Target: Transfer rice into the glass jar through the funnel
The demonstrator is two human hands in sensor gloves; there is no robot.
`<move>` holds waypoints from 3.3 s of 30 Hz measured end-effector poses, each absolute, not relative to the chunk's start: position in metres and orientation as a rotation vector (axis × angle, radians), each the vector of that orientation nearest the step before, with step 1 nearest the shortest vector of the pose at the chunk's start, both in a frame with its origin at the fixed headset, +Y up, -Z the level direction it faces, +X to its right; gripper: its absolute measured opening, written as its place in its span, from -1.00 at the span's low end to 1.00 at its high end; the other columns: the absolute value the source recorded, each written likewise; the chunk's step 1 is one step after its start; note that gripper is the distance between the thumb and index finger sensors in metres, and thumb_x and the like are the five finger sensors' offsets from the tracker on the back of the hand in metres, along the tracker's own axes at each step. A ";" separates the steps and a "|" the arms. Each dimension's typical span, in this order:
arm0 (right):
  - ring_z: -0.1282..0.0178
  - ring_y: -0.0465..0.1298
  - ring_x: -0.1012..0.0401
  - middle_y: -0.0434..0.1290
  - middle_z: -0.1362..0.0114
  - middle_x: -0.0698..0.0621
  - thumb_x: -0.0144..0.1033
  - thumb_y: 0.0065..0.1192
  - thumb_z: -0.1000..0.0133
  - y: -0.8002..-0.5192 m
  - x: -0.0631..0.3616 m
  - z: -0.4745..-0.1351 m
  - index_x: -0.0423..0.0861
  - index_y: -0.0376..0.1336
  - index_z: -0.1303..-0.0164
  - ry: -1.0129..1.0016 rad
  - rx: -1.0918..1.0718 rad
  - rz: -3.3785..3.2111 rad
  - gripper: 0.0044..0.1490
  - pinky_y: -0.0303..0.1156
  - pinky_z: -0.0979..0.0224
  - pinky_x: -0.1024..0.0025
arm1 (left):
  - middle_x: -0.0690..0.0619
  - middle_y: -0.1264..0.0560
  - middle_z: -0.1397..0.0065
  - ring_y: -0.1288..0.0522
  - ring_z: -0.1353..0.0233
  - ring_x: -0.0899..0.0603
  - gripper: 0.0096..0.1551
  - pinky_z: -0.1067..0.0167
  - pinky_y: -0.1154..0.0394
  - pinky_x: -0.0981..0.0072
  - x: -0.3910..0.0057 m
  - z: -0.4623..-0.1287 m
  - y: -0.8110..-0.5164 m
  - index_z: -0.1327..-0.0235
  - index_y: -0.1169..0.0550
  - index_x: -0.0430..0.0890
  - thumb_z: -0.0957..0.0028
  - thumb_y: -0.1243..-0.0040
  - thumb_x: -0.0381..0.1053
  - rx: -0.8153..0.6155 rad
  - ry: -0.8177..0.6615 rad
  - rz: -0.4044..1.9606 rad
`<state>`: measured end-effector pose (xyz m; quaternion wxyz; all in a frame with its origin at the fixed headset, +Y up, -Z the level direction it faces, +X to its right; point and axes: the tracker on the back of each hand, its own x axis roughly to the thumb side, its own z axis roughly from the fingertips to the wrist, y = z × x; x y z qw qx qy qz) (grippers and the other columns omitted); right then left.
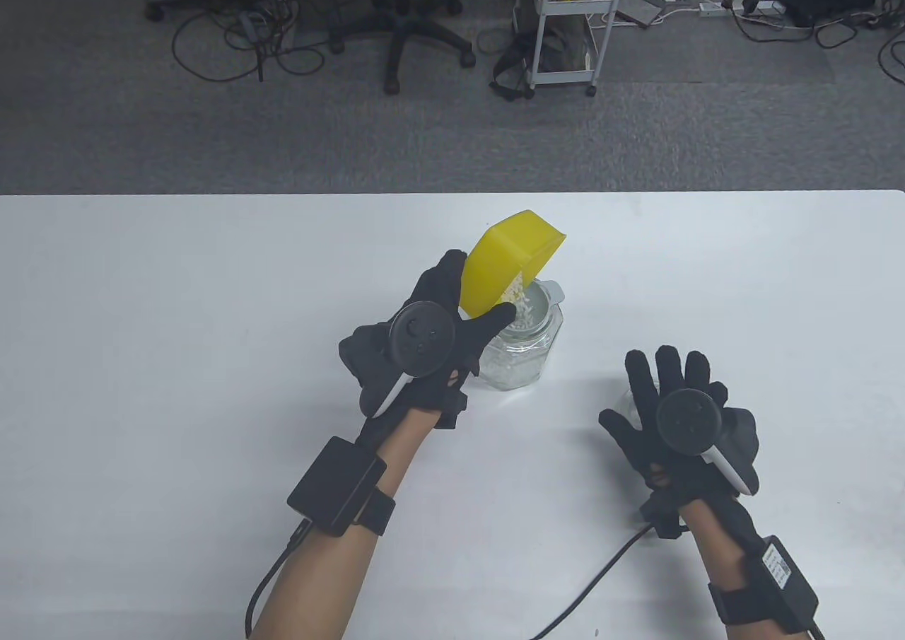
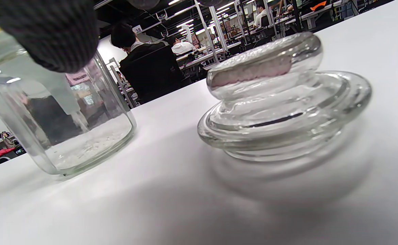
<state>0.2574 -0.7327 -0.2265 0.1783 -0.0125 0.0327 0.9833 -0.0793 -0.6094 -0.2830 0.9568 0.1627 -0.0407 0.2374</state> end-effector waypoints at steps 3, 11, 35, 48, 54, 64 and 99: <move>-0.69 -0.39 -0.20 -0.25 -0.78 -0.10 0.40 0.21 0.04 -0.733 0.258 -0.227 0.29 -0.23 -0.56 0.092 -0.035 2.780 0.10 -0.32 -0.52 -0.41 | 0.12 -0.55 -0.52 -0.77 -0.36 0.06 0.15 -0.35 -0.75 0.21 -0.080 -0.283 -0.609 -0.59 -0.34 0.09 0.18 -0.46 0.63 0.336 -0.084 0.481; -0.69 -0.39 -0.20 -0.26 -0.78 -0.10 0.40 0.21 0.04 -0.733 0.257 -0.227 0.29 -0.23 -0.56 0.094 -0.035 2.784 0.10 -0.32 -0.52 -0.41 | 0.13 -0.54 -0.53 -0.76 -0.37 0.05 0.14 -0.36 -0.74 0.20 -0.081 -0.283 -0.609 -0.59 -0.33 0.10 0.16 -0.47 0.62 0.341 -0.089 0.477; -0.69 -0.39 -0.20 -0.26 -0.78 -0.10 0.39 0.21 0.04 -0.733 0.257 -0.227 0.29 -0.23 -0.56 0.099 -0.038 2.783 0.10 -0.32 -0.52 -0.42 | 0.17 -0.50 -0.57 -0.73 -0.42 0.05 0.14 -0.41 -0.70 0.18 -0.077 -0.277 -0.610 -0.59 -0.30 0.15 0.18 -0.51 0.58 0.373 -0.158 0.411; -0.69 -0.38 -0.20 -0.26 -0.78 -0.10 0.39 0.21 0.04 -0.733 0.257 -0.227 0.29 -0.23 -0.56 0.097 -0.035 2.784 0.10 -0.32 -0.52 -0.41 | 0.20 -0.49 -0.59 -0.72 -0.45 0.06 0.13 -0.44 -0.69 0.19 -0.075 -0.273 -0.611 -0.58 -0.29 0.19 0.19 -0.52 0.57 0.395 -0.203 0.356; -0.69 -0.38 -0.20 -0.26 -0.77 -0.10 0.39 0.21 0.04 -0.733 0.257 -0.227 0.29 -0.23 -0.56 0.094 -0.035 2.783 0.10 -0.32 -0.52 -0.41 | 0.22 -0.47 -0.60 -0.71 -0.46 0.06 0.13 -0.45 -0.67 0.18 -0.073 -0.271 -0.612 -0.58 -0.28 0.21 0.19 -0.53 0.56 0.410 -0.242 0.308; -0.69 -0.38 -0.20 -0.26 -0.78 -0.10 0.39 0.21 0.04 -0.733 0.257 -0.227 0.29 -0.23 -0.56 0.092 -0.036 2.778 0.10 -0.32 -0.52 -0.41 | 0.19 -0.51 -0.57 -0.74 -0.42 0.07 0.13 -0.40 -0.70 0.20 -0.100 -0.273 -0.608 -0.56 -0.30 0.18 0.22 -0.51 0.59 0.411 -0.157 0.545; -0.69 -0.37 -0.20 -0.25 -0.77 -0.10 0.40 0.21 0.04 -0.735 0.256 -0.226 0.29 -0.23 -0.56 0.113 -0.056 2.801 0.10 -0.31 -0.52 -0.42 | -0.22 -0.83 -0.09 -0.91 0.07 -0.09 0.08 -0.02 -0.80 0.04 -0.295 -0.250 -0.757 -0.49 -0.57 -0.22 -0.08 -0.19 0.62 -0.218 0.516 0.834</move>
